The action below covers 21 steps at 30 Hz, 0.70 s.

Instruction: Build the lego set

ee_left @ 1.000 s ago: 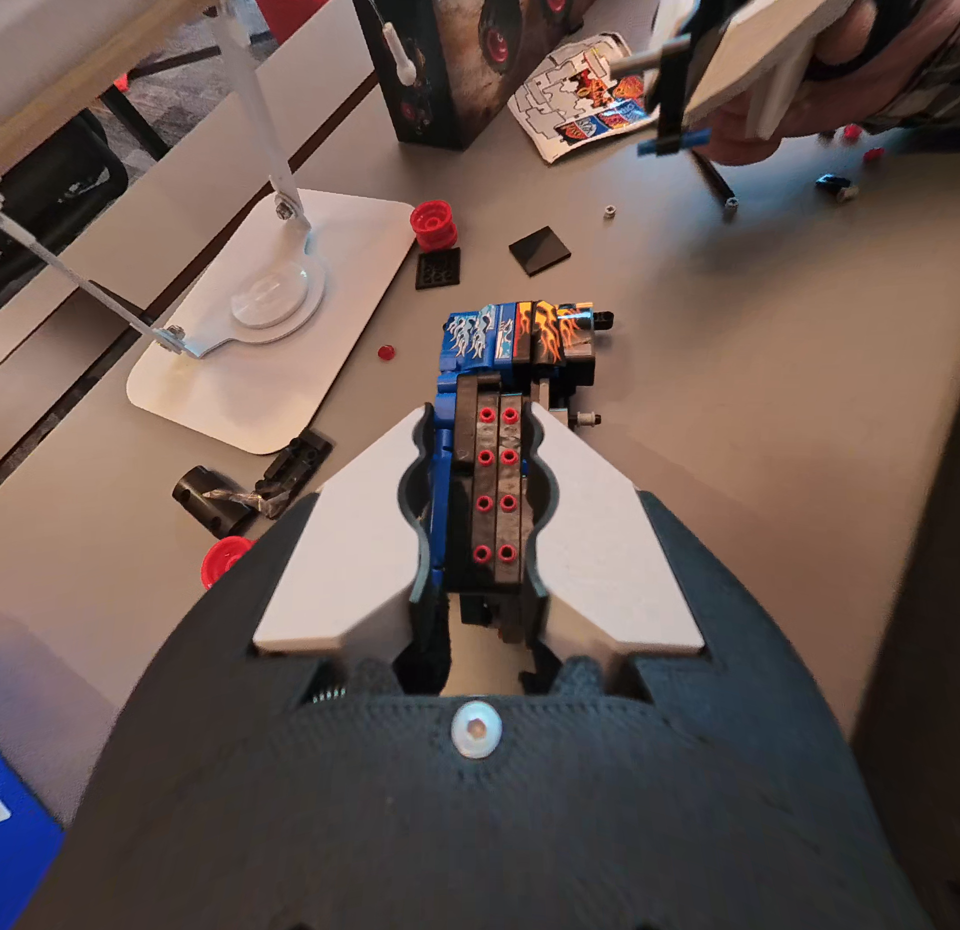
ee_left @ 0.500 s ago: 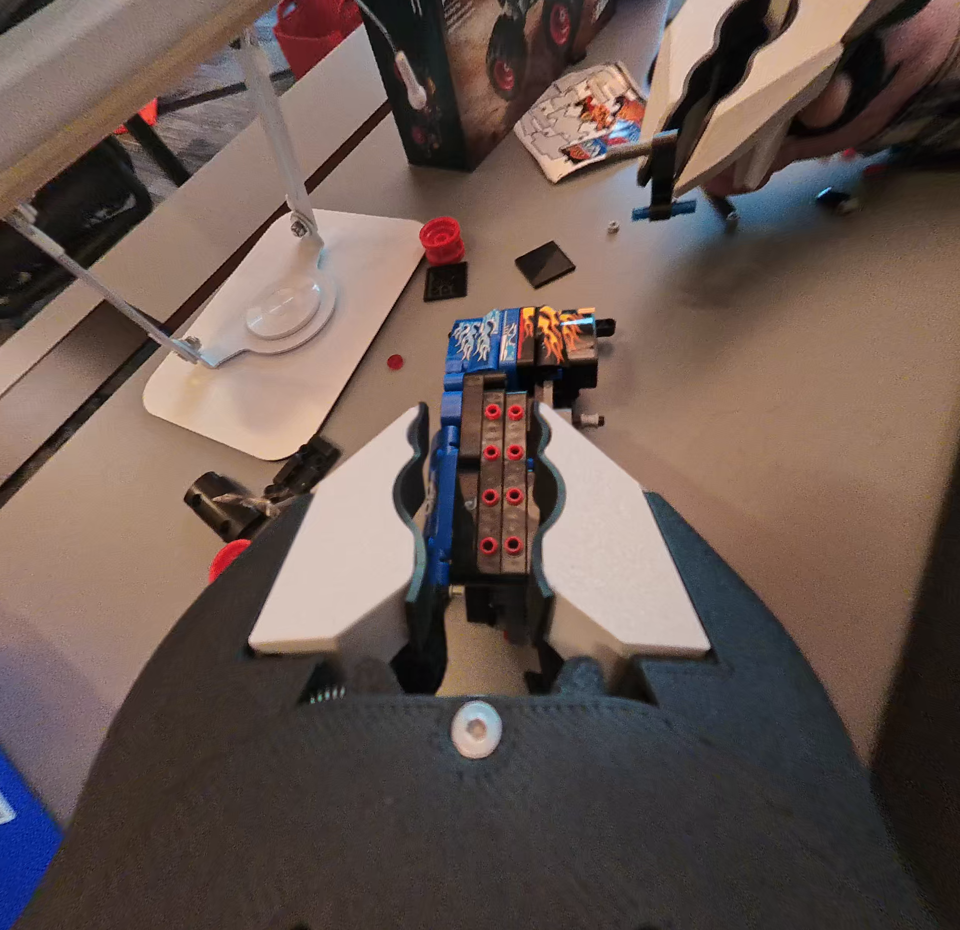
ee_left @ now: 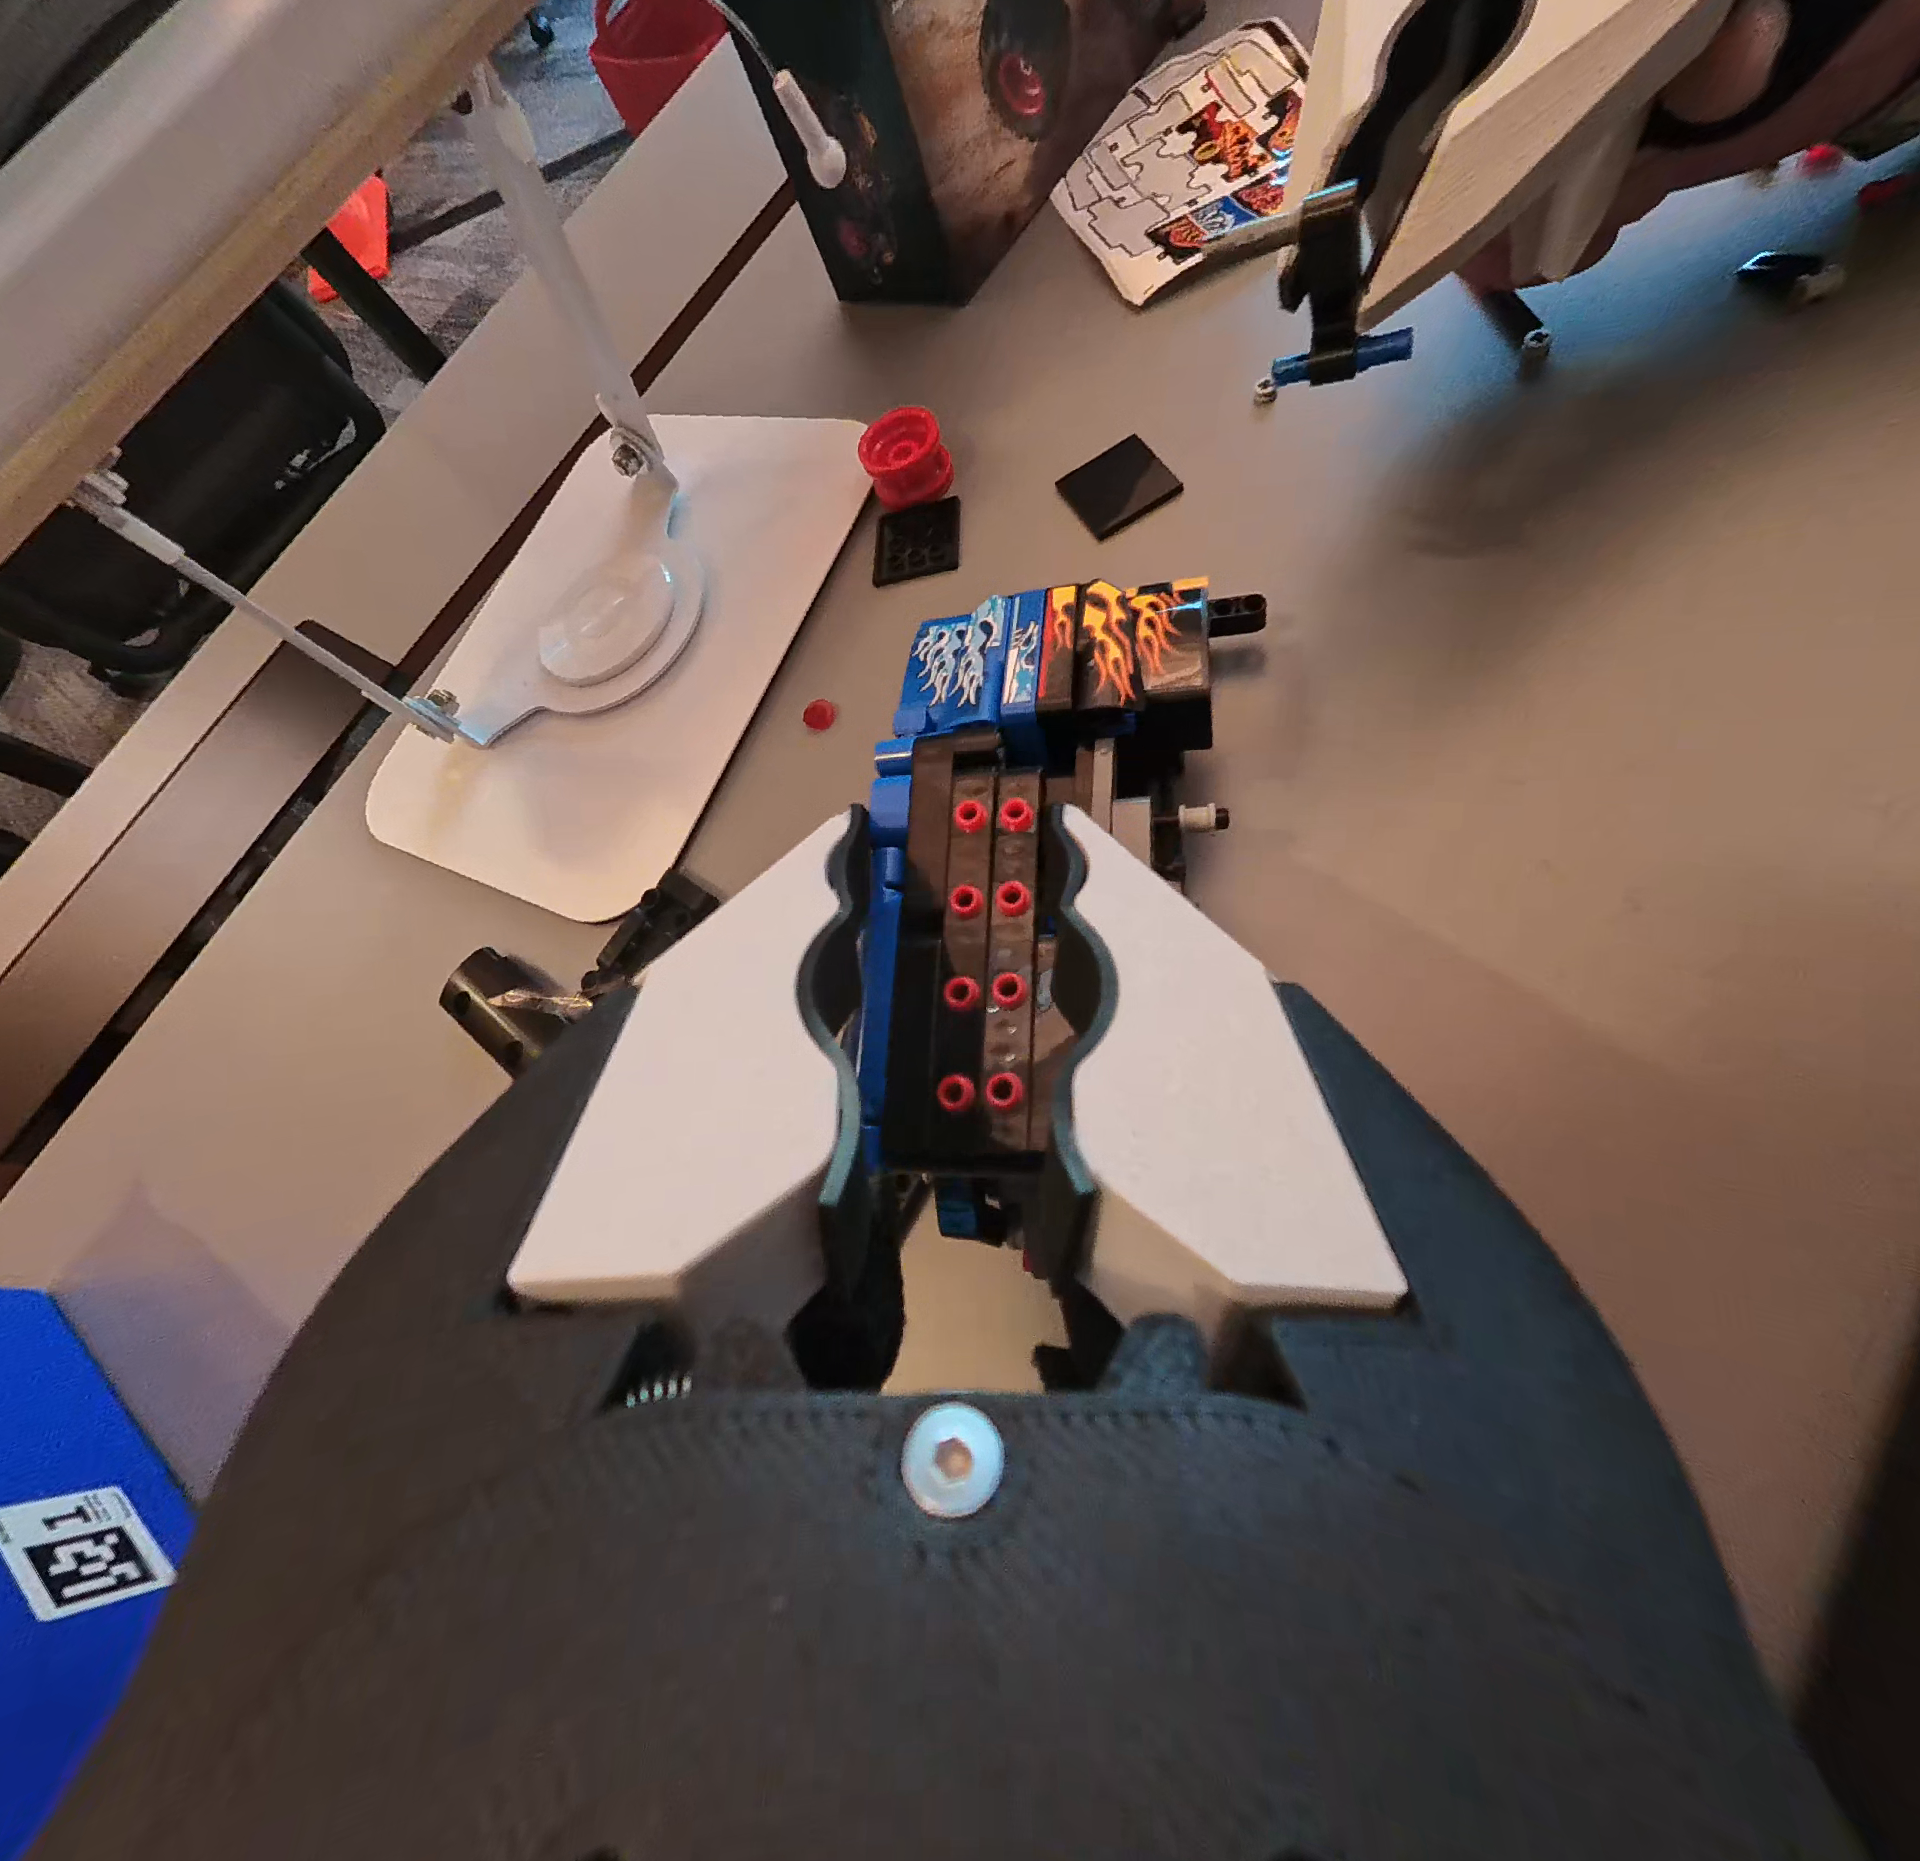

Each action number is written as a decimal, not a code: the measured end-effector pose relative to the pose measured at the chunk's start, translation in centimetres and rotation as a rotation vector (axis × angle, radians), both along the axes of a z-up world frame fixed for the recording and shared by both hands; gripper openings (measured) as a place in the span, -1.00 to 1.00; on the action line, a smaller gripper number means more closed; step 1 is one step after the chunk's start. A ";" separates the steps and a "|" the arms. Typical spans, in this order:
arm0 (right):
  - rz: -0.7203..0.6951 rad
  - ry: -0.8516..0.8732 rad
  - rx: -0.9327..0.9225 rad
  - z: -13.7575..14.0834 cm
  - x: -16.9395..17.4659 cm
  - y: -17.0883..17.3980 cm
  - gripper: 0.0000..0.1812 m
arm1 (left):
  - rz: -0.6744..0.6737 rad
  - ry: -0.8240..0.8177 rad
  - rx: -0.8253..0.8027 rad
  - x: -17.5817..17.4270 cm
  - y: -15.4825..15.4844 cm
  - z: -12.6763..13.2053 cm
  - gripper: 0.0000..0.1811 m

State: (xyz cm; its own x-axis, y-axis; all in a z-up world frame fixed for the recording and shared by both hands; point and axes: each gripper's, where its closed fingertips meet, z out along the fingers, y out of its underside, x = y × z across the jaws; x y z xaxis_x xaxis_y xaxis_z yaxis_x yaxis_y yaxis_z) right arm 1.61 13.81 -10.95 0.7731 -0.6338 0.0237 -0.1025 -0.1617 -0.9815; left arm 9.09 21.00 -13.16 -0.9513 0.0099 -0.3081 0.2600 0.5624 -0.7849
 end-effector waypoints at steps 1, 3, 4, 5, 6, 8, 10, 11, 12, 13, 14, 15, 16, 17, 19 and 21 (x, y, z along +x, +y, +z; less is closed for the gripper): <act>-0.001 0.000 -0.001 0.0 0.0 0.0 -0.91 | 0.000 0.004 -0.004 0.0 0.0 0.0 -0.66; -0.001 -0.001 -0.001 0.0 0.0 0.0 -0.91 | -0.002 0.015 -0.011 0.0 0.0 0.0 -0.66; -0.001 -0.001 -0.002 0.0 0.0 0.0 -0.91 | -0.003 0.020 -0.014 0.0 0.0 0.0 -0.66; -0.002 -0.001 -0.004 0.0 0.0 0.0 -0.91 | -0.003 0.022 -0.016 0.0 0.0 0.0 -0.66; -0.002 -0.002 -0.006 0.0 0.0 0.0 -0.91 | -0.003 0.023 -0.016 0.0 0.0 0.0 -0.66; -0.002 -0.002 -0.010 -0.1 0.0 0.1 -0.91 | -0.004 0.023 -0.018 0.0 0.0 0.0 -0.66; -0.002 -0.002 -0.014 -0.1 0.0 0.1 -0.91 | -0.004 0.025 -0.020 0.0 0.0 0.0 -0.66; -0.002 -0.003 -0.015 -0.1 0.0 0.1 -0.91 | -0.004 0.026 -0.021 0.0 0.0 0.0 -0.66; -0.003 -0.004 -0.017 -0.1 0.0 0.1 -0.91 | -0.004 0.028 -0.022 0.0 0.0 0.1 -0.66; -0.004 -0.004 -0.018 -0.1 0.0 0.1 -0.91 | -0.004 0.031 -0.024 0.0 0.0 0.1 -0.66; -0.005 -0.006 -0.018 -0.1 0.0 0.1 -0.91 | -0.004 0.034 -0.025 0.0 0.0 0.1 -0.66; -0.005 -0.006 -0.018 -0.1 0.0 0.1 -0.91 | -0.005 0.038 -0.027 0.0 0.0 0.1 -0.66; -0.005 -0.006 -0.018 -0.1 0.0 0.1 -0.91 | -0.005 0.041 -0.029 0.0 0.0 0.1 -0.66; -0.005 -0.005 -0.019 -0.1 0.0 0.1 -0.91 | -0.007 0.044 -0.029 0.0 0.0 0.1 -0.66; -0.005 -0.005 -0.021 -0.1 0.0 0.1 -0.91 | -0.009 0.050 -0.032 0.0 0.0 0.1 -0.66; -0.004 -0.005 -0.023 -0.1 0.0 0.1 -0.91 | -0.011 0.055 -0.036 0.0 0.0 0.1 -0.65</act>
